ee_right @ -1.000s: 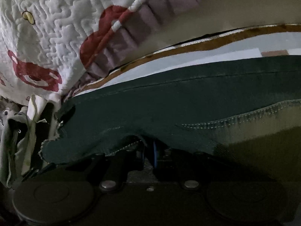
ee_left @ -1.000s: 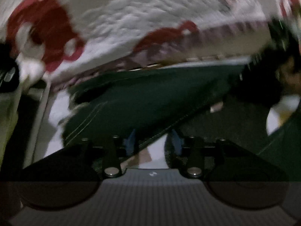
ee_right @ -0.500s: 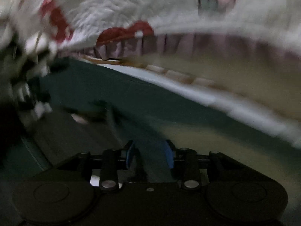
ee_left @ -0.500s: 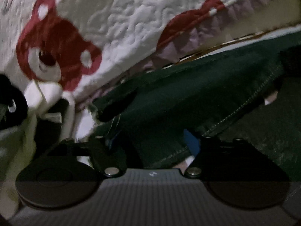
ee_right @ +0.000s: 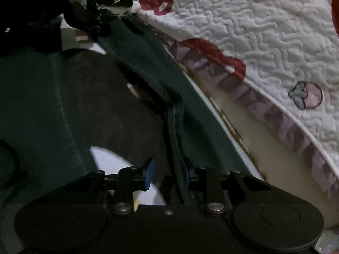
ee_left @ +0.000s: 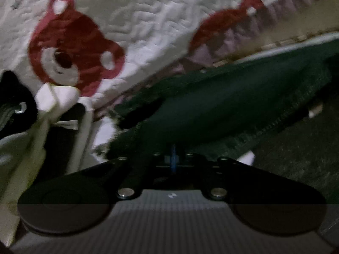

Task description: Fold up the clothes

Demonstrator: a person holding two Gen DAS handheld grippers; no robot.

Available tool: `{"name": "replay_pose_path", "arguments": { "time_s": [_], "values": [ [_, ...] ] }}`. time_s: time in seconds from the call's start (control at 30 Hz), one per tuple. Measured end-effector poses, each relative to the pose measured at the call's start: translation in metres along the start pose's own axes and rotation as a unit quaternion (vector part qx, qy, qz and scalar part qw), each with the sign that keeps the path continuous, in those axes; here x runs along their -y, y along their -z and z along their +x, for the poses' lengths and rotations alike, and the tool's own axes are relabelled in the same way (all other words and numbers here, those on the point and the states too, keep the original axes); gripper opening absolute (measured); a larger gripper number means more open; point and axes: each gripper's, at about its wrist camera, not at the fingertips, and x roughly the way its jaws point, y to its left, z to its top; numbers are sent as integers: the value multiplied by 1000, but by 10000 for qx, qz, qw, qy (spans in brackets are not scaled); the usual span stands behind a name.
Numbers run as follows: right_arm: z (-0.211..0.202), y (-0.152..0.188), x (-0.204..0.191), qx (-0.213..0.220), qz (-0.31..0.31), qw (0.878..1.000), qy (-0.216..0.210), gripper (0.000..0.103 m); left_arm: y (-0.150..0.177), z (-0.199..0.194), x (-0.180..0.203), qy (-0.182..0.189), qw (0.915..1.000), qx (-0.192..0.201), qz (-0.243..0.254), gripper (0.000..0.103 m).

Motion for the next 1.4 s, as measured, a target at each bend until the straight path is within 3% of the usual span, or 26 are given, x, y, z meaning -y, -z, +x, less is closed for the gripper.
{"name": "replay_pose_path", "arguments": {
  "time_s": [0.13,0.23,0.3,0.33,0.4,0.43,0.5,0.53,0.73,0.8,0.9,0.93,0.97,1.0,1.03,1.07,1.1,1.17,1.23,1.33,1.4],
  "values": [
    [8,-5,15,41,472,9988,-91,41,-5,-12,-37,-143,9987,99,-488,0],
    [14,-7,29,75,906,9957,-195,43,2,-14,-66,428,9922,-93,-1171,4],
    [17,-9,39,97,1194,9924,-264,3,10,-11,-76,622,9886,-301,-1336,9],
    [19,-10,43,108,1338,9905,-298,3,14,-9,-79,629,9872,-443,-1398,31],
    [23,-12,53,130,1624,9860,-367,3,29,-1,-99,655,9685,-783,-2271,60],
    [24,-12,57,141,1767,9833,-401,3,37,3,-110,667,9546,-954,-2740,60],
    [28,-14,67,163,2051,9775,-469,3,54,10,-130,1004,9177,-1157,-3666,60],
    [30,-15,72,174,2192,9742,-503,3,58,9,-135,1044,9099,-1106,-3860,60],
    [41,-11,80,92,2640,9615,-764,3,52,12,-121,982,9233,-1056,-3559,70],
    [43,-7,80,88,2693,9593,-844,3,48,18,-118,1080,9226,-1004,-3565,71],
    [43,-3,79,83,2647,9593,-984,3,47,26,-115,1374,9105,-854,-3806,71],
    [43,-1,79,84,2622,9595,-1027,3,47,26,-112,1379,9107,-795,-3811,70],
    [43,0,78,85,2582,9602,-1066,4,48,27,-110,1358,9122,-736,-3794,67],
    [44,0,77,82,2531,9612,-1098,4,48,28,-106,1272,9184,-699,-3682,54],
    [44,1,76,78,2482,9622,-1120,4,47,29,-104,1180,9253,-725,-3531,13],
    [44,2,76,81,2453,9624,-1161,4,46,29,-102,1091,9319,-765,-3375,11],
    [43,3,78,91,2450,9617,-1228,4,45,26,-105,1029,9295,-713,-3470,9],
    [38,5,87,188,2695,9496,-1590,4,41,10,-119,976,9215,-486,-3727,8],
    [30,9,99,293,3063,9285,-2078,5,29,-18,-142,1010,9157,-146,-3887,8],
    [17,17,106,262,3461,8972,-2730,9,23,-55,-151,1060,9236,-85,-3684,8],
    [25,20,97,-57,3530,8881,-2942,14,35,-57,-135,809,9405,-456,-3269,8]
  ]
}}
